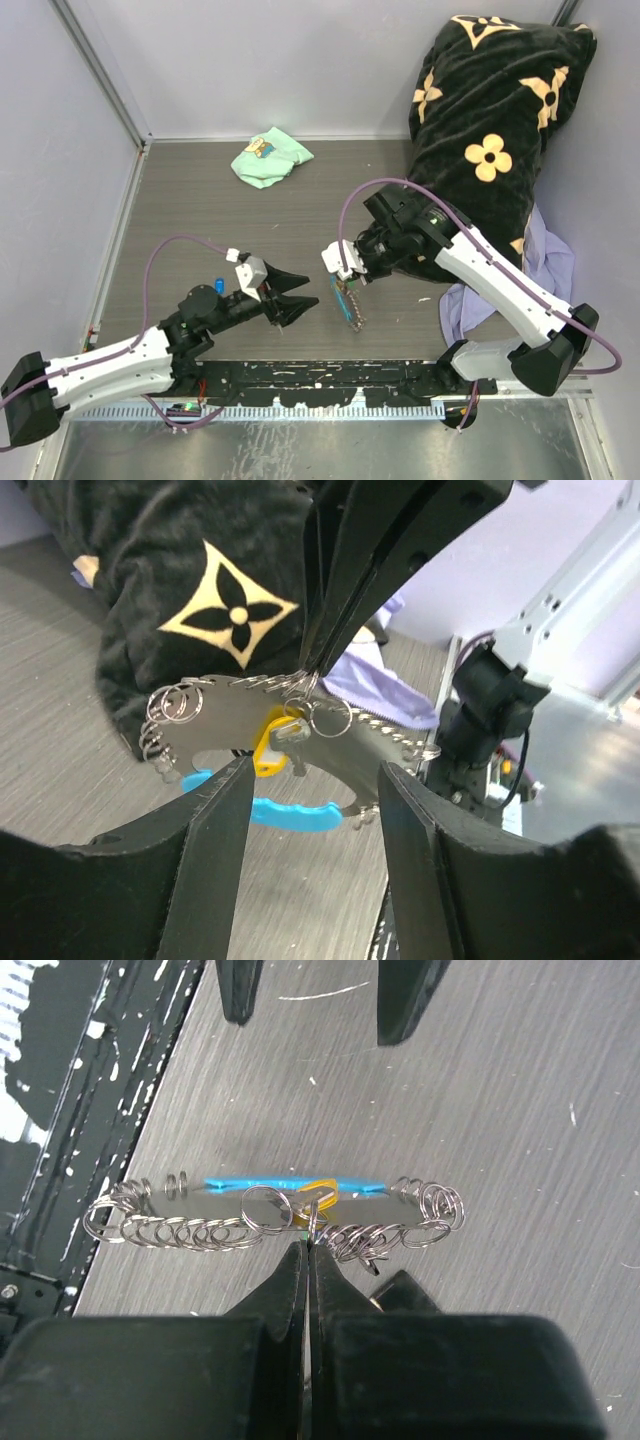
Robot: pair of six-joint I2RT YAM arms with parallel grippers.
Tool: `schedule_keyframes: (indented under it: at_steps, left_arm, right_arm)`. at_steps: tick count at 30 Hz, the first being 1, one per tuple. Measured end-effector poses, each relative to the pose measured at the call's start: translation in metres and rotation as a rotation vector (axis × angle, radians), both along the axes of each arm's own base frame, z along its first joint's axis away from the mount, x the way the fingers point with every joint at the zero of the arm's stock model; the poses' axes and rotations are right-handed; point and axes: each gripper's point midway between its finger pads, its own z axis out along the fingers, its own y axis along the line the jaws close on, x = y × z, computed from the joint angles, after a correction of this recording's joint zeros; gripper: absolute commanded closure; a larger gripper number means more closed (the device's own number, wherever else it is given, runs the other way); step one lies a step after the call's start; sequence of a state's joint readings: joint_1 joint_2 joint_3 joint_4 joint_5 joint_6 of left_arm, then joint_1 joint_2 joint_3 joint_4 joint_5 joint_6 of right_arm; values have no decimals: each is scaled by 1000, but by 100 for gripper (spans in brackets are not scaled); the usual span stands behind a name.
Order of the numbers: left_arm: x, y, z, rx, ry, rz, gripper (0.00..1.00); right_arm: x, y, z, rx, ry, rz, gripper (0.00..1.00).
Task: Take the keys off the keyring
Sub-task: Remove the key from the keyring.
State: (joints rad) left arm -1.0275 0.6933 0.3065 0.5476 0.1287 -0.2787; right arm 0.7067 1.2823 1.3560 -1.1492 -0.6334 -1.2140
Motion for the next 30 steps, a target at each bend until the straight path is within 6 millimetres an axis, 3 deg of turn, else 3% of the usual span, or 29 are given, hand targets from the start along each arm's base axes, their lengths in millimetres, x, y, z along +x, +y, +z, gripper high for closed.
schedule_keyframes:
  at_steps: [12, 21, 30]
  left_arm:
    - [7, -35, -21, 95, -139, -86, 61]
    - [15, -57, -11, 80, -162, -112, 70]
    - [15, -64, -18, 96, -155, -133, 75]
  right_arm:
    - [-12, -1, -11, -86, 54, 5, 99]
    - [-13, -1, -13, -91, 75, 3, 99]
    - [-14, -1, -12, -85, 83, 1, 99]
